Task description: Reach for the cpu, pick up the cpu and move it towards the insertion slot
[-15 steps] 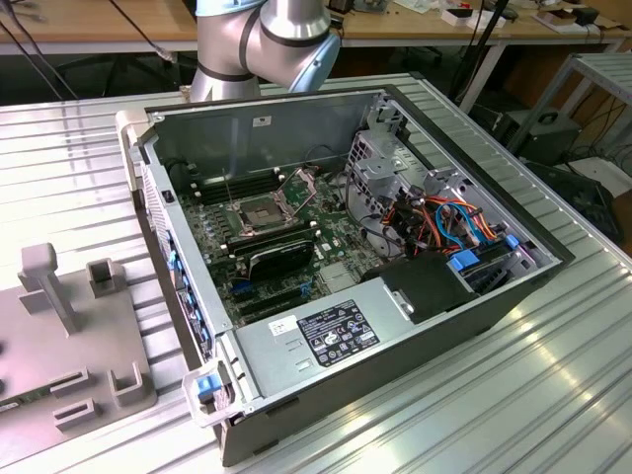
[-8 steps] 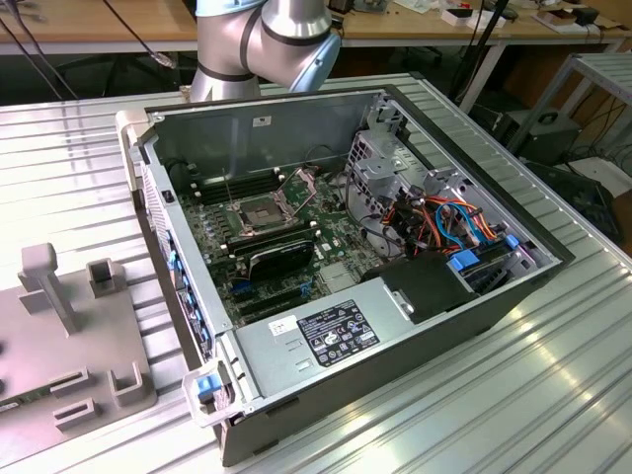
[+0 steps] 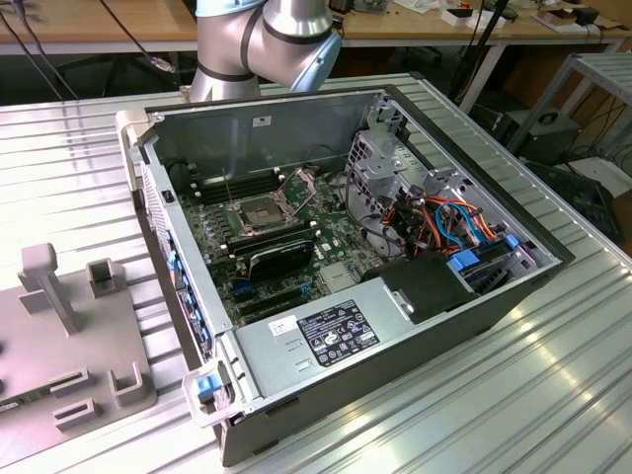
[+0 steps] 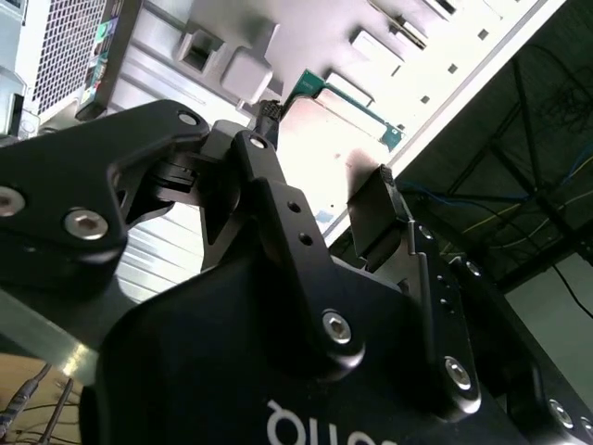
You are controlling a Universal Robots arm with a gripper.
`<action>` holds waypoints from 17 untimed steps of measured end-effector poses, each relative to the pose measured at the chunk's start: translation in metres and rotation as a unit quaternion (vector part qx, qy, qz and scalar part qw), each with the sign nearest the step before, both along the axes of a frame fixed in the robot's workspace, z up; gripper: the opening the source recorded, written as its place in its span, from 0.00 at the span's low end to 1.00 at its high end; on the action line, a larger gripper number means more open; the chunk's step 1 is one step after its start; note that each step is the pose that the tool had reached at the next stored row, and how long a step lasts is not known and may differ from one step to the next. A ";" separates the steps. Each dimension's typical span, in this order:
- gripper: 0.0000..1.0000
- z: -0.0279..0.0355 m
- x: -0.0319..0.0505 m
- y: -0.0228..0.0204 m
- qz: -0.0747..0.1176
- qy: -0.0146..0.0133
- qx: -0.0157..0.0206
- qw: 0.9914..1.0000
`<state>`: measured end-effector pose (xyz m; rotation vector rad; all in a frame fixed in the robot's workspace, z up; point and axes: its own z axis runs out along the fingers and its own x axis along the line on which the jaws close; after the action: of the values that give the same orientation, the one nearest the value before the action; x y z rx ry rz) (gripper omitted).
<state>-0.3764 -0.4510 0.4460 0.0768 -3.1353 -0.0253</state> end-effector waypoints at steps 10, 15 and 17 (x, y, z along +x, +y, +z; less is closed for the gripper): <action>0.55 0.0000 0.0177 0.0000 0.000 0.000 0.000 1.000; 0.55 -0.0001 0.0311 0.0000 0.000 0.000 0.000 1.000; 0.55 -0.0001 0.0372 0.0000 0.000 0.000 0.000 1.000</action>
<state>-0.3391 -0.4510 0.4459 0.0767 -3.1353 -0.0252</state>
